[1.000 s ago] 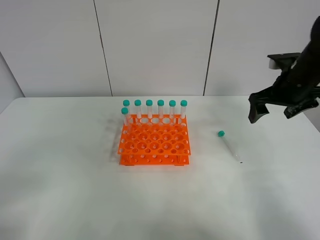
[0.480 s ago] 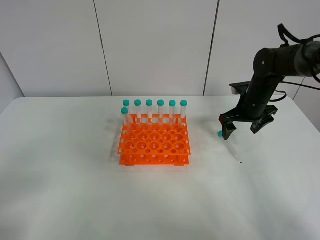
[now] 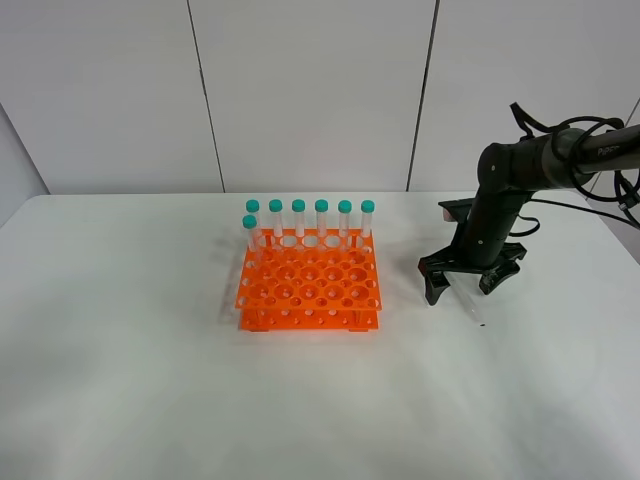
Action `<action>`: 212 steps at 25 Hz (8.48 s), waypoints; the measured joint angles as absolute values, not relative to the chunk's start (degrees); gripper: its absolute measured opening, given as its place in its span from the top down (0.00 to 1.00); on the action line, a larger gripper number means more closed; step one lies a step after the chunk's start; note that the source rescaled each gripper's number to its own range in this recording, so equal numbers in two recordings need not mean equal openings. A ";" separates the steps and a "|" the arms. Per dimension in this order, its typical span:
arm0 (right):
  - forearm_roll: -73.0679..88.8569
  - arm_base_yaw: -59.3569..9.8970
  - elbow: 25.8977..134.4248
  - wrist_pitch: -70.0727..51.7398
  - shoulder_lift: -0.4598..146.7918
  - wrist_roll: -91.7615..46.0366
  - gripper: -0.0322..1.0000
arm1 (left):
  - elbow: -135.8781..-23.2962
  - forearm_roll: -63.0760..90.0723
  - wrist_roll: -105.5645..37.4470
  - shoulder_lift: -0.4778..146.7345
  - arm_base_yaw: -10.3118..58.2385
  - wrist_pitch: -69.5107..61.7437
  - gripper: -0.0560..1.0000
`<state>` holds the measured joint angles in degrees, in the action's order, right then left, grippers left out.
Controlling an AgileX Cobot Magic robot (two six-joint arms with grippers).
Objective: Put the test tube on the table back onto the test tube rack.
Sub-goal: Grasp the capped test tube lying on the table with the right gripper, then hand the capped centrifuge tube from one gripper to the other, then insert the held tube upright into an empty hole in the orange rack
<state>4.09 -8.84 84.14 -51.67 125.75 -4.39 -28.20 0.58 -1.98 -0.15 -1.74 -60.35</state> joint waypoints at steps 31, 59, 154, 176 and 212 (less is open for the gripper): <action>2.30 -8.94 84.42 -53.99 124.41 -4.57 0.94 | -28.20 0.58 -1.98 -0.15 -1.74 -60.35 0.00; 60.07 -9.95 57.49 -49.17 88.02 -69.64 0.94 | -28.20 0.58 -1.98 -0.15 -1.74 -60.35 0.00; 62.25 -20.91 62.43 -50.10 97.45 -67.25 0.94 | -52.53 95.85 -76.57 92.08 23.35 -33.71 0.05; 62.31 -20.91 62.43 -50.66 97.40 -67.60 0.93 | -52.53 95.72 -76.57 92.09 23.25 -32.17 0.93; 5.73 -5.36 76.12 -59.77 94.28 -8.06 0.00 | -52.53 95.81 -76.50 92.09 23.25 -32.68 0.93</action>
